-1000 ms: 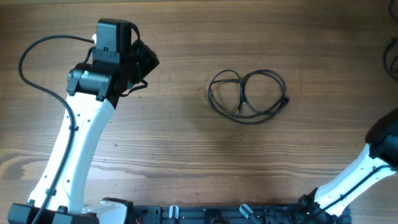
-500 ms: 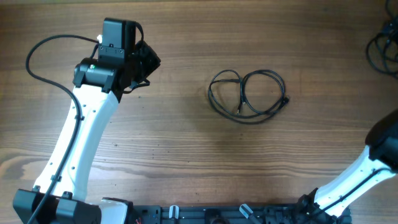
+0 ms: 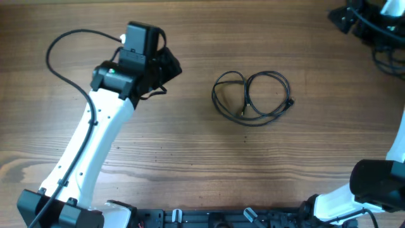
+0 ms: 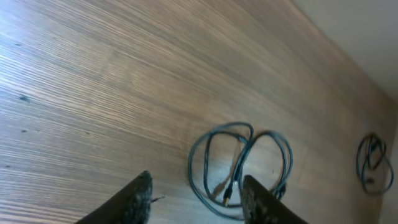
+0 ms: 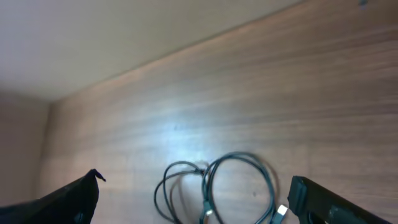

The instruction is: Untangle cables

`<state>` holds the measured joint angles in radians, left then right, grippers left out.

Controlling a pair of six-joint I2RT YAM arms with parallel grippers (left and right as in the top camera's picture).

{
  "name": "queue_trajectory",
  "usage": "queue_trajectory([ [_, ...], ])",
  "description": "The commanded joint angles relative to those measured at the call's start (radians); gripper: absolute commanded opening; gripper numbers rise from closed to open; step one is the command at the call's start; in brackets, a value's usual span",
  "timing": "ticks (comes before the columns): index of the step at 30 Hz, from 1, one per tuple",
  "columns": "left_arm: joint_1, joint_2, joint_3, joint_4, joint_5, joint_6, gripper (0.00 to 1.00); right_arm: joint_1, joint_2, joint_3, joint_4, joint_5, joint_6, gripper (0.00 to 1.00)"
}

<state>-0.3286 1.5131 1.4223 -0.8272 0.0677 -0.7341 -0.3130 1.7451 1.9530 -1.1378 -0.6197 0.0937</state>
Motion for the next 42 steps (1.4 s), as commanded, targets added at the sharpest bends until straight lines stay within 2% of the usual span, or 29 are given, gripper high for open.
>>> queue_trajectory([
  [1, -0.026, 0.008, 0.005, 0.001, -0.024, 0.047, 0.52, 0.037, -0.018, 0.002, -0.003, 0.019, -0.041, 1.0],
  [6, -0.06, 0.039, 0.005, 0.007, -0.024, 0.047, 0.58, 0.048, -0.017, 0.002, -0.005, 0.028, -0.041, 1.0],
  [21, -0.169, 0.187, 0.005, 0.068, -0.013, 0.046, 0.85, 0.048, -0.014, 0.002, -0.042, 0.066, -0.102, 1.0],
  [26, -0.171, 0.202, 0.005, 0.072, -0.013, 0.046, 0.88, 0.048, -0.014, 0.002, -0.05, 0.066, -0.119, 1.0],
  [31, -0.172, 0.222, 0.005, 0.068, -0.005, 0.054, 1.0, 0.048, -0.014, 0.002, -0.053, 0.066, -0.12, 1.0],
  [33, -0.172, 0.232, 0.005, 0.072, 0.003, 0.104, 0.95, 0.048, -0.014, 0.002, -0.053, 0.066, -0.121, 1.0],
  [36, -0.175, 0.256, 0.005, 0.079, 0.013, 0.196, 0.82, 0.048, -0.014, 0.002, -0.053, 0.067, -0.121, 1.0],
  [39, -0.182, 0.29, 0.005, 0.081, 0.027, 0.203, 0.72, 0.048, -0.014, 0.002, -0.053, 0.071, -0.12, 1.0],
  [42, -0.188, 0.336, 0.005, 0.101, 0.071, 0.186, 0.72, 0.048, -0.013, 0.002, -0.053, 0.071, -0.12, 1.0],
])
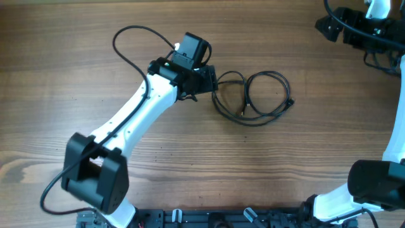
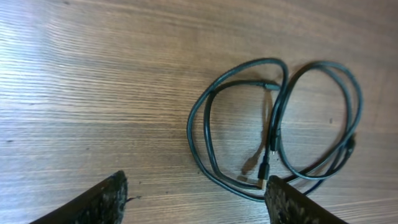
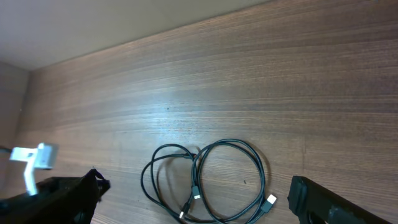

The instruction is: Untangle cables

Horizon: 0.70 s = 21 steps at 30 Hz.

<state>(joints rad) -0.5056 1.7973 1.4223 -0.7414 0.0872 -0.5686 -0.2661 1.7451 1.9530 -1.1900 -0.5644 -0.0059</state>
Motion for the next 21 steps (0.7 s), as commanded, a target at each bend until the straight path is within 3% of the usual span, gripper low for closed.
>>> queue_trajectory([
  [1, -0.015, 0.068, 0.005, 0.024, 0.054, -0.014, 0.72, 0.002, -0.013, 0.002, 0.0, 0.015, -0.02, 1.0],
  [2, -0.019, 0.082, 0.005, 0.035, 0.054, -0.047, 0.72, 0.002, -0.013, 0.002, 0.0, 0.015, -0.02, 1.0],
  [5, -0.042, 0.142, 0.005, 0.093, 0.053, -0.132, 0.57, 0.002, -0.013, 0.002, -0.001, 0.015, -0.02, 1.0],
  [11, -0.08, 0.221, 0.005, 0.152, 0.05, -0.235, 0.45, 0.002, -0.013, 0.002, -0.001, 0.015, -0.02, 1.0],
  [15, -0.098, 0.253, 0.005, 0.16, 0.045, -0.237, 0.34, 0.002, -0.013, 0.002, -0.003, 0.015, -0.02, 1.0],
  [16, -0.098, 0.253, 0.005, 0.159, 0.031, -0.237, 0.25, 0.002, -0.013, 0.002, -0.004, 0.015, -0.02, 1.0],
  [17, -0.099, 0.253, 0.005, 0.16, 0.003, -0.237, 0.08, 0.002, -0.013, 0.002, -0.005, 0.015, -0.018, 1.0],
  [21, -0.092, 0.225, 0.006, 0.172, -0.038, -0.168, 0.04, 0.002, -0.013, 0.002, -0.009, 0.014, -0.017, 1.0],
])
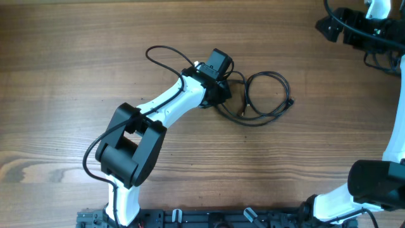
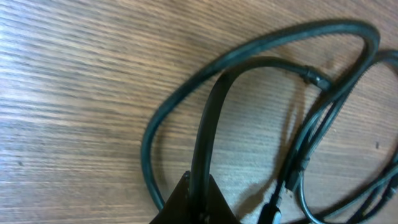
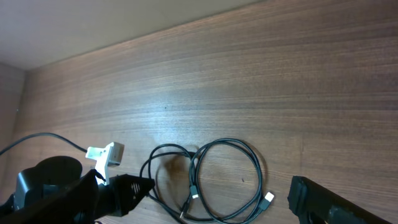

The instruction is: Untangle cables

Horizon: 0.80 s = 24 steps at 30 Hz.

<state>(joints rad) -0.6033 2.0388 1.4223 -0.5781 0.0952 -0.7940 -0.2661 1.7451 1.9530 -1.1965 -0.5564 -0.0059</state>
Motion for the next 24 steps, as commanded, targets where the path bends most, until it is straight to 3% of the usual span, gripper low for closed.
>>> queue_trajectory([
  [1, 0.009, -0.044, 0.011, 0.006, -0.043, 0.064, 0.04, 0.002, -0.013, 0.002, -0.003, 0.006, -0.017, 1.0],
  [4, 0.014, -0.175, 0.05, 0.006, -0.014, 0.137, 0.04, 0.002, -0.013, 0.002, -0.005, 0.006, -0.017, 1.0],
  [12, 0.014, -0.636, 0.08, 0.107, -0.023, 0.136, 0.04, 0.002, -0.013, 0.002, -0.014, -0.008, -0.018, 1.0],
  [18, 0.043, -0.766, 0.08, 0.186, -0.056, 0.133, 0.04, 0.023, -0.013, 0.002, -0.013, -0.17, -0.104, 1.0],
  [24, 0.132, -0.743, 0.08, 0.191, -0.056, 0.004, 0.04, 0.141, -0.013, 0.002, -0.013, -0.201, -0.141, 1.0],
])
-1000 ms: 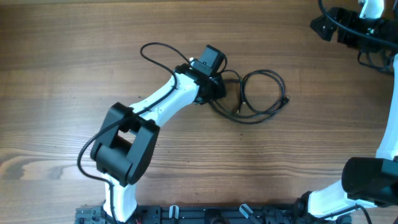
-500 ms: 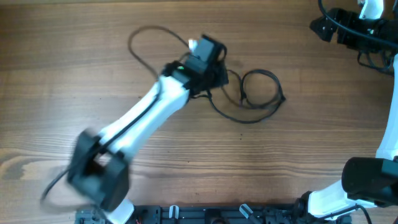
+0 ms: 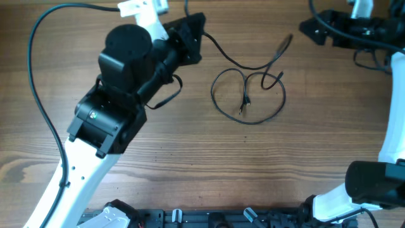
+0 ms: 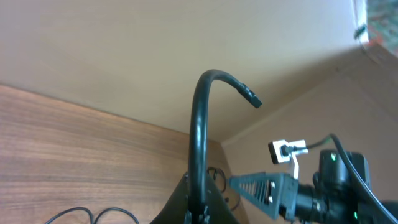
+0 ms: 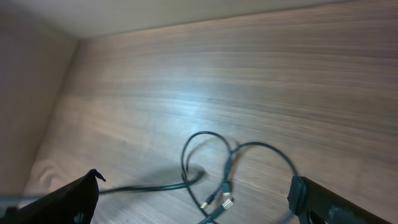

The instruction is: Untangle cables

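Note:
My left gripper (image 3: 193, 31) is raised high at the back left and shut on a black cable (image 3: 243, 65). The cable runs from the jaws down over the table and up to a plug end at the right. In the left wrist view this cable (image 4: 199, 137) rises out of the shut gripper (image 4: 199, 190) and bends over. A second black cable loop (image 3: 248, 104) with its plugs lies on the table below; whether the two still cross I cannot tell. Both cables (image 5: 227, 165) show in the right wrist view. My right gripper (image 3: 308, 28) hangs open at the back right, its fingers (image 5: 68, 199) wide apart.
The wooden table (image 3: 190, 158) carries another dark cable bundle (image 3: 374, 60) at the far right beside the right arm. The left arm's own lead (image 3: 38, 38) arcs over the left side. A beige wall (image 4: 124, 50) stands behind the table. A rail (image 3: 209, 218) lines the front edge.
My left gripper, shut on the coil's left loop down on the table, is now high at the back left with that cable pulled up. The coil has opened out. The right gripper sits slightly further left.
First my left gripper stood open well left of the double coil. Then it was open at the coil's left edge, then shut on the left loop. Now it holds that cable aloft, one plug end drawn out toward the back right.

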`<state>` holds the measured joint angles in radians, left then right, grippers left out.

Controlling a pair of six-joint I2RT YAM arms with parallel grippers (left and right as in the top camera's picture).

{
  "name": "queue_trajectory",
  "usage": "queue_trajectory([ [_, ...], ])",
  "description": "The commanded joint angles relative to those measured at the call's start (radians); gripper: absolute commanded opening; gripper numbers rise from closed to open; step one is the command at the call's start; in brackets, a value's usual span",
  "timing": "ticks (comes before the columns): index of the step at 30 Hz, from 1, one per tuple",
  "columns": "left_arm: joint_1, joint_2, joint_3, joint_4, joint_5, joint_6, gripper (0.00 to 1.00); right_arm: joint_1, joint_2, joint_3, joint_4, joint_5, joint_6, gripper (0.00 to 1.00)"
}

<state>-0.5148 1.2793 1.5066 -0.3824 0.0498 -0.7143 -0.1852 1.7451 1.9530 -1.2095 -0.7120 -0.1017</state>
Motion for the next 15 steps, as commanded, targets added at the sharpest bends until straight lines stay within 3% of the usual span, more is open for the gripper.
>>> queue_trajectory([
  [1, 0.06, 0.027, -0.005, -0.015, -0.01, -0.113, 0.04, 0.081, -0.013, 0.002, 0.0, -0.045, -0.06, 1.0],
  [4, 0.101, 0.05, -0.005, -0.055, 0.02, -0.232, 0.04, 0.151, -0.013, 0.002, 0.0, -0.044, -0.084, 0.99],
  [9, 0.169, 0.095, -0.005, -0.063, 0.224, -0.348, 0.04, 0.293, 0.012, 0.002, 0.001, -0.04, -0.162, 1.0],
  [15, 0.247, 0.097, -0.005, -0.051, 0.368, -0.462, 0.04, 0.407, 0.08, 0.002, 0.055, -0.042, -0.161, 1.0],
])
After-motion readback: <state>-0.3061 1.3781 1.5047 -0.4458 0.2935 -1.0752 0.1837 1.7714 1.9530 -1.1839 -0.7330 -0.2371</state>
